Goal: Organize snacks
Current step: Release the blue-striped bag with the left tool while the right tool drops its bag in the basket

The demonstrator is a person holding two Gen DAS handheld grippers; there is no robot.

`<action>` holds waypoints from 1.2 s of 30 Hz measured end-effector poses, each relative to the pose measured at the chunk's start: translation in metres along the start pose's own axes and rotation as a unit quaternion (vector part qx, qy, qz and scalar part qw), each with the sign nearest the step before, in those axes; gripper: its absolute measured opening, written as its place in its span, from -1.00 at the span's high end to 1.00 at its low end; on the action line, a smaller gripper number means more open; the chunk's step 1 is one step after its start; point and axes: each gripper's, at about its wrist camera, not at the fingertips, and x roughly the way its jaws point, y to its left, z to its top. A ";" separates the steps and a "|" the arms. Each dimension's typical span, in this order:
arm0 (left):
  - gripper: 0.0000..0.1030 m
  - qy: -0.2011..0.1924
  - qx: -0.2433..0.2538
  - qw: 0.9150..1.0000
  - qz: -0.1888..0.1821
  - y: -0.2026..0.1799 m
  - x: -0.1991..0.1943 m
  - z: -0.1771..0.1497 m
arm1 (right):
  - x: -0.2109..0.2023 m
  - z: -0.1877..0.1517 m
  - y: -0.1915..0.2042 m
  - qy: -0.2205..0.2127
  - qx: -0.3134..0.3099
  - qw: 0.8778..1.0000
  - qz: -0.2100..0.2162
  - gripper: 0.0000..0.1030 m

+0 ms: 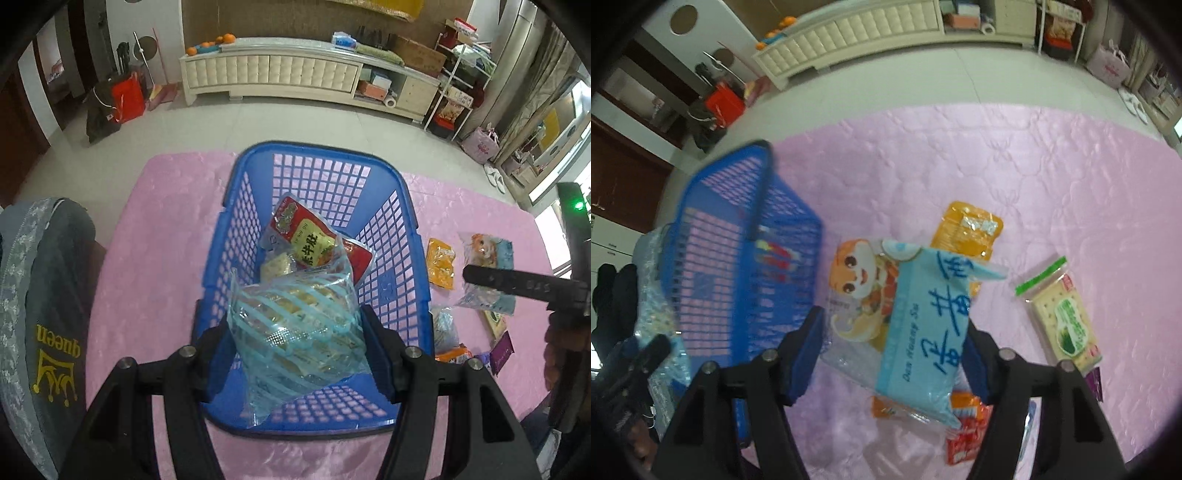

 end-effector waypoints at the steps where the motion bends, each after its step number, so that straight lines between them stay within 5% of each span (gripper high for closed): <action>1: -0.17 -0.003 0.000 1.000 0.000 0.002 -0.005 -0.001 | -0.006 -0.002 0.002 -0.005 -0.003 1.000 0.003 -0.39; 16: -0.17 -0.014 0.025 1.000 -0.004 0.015 -0.017 0.000 | -0.020 -0.012 0.126 -0.006 -0.139 0.989 0.045 -0.40; 28: -0.20 0.010 0.056 0.998 -0.027 0.016 0.012 -0.006 | 0.014 -0.014 0.153 0.038 -0.199 0.979 0.007 -0.40; 36: -0.32 0.012 0.052 0.999 -0.005 0.021 0.011 -0.011 | 0.022 -0.014 0.156 0.054 -0.199 0.979 0.003 -0.45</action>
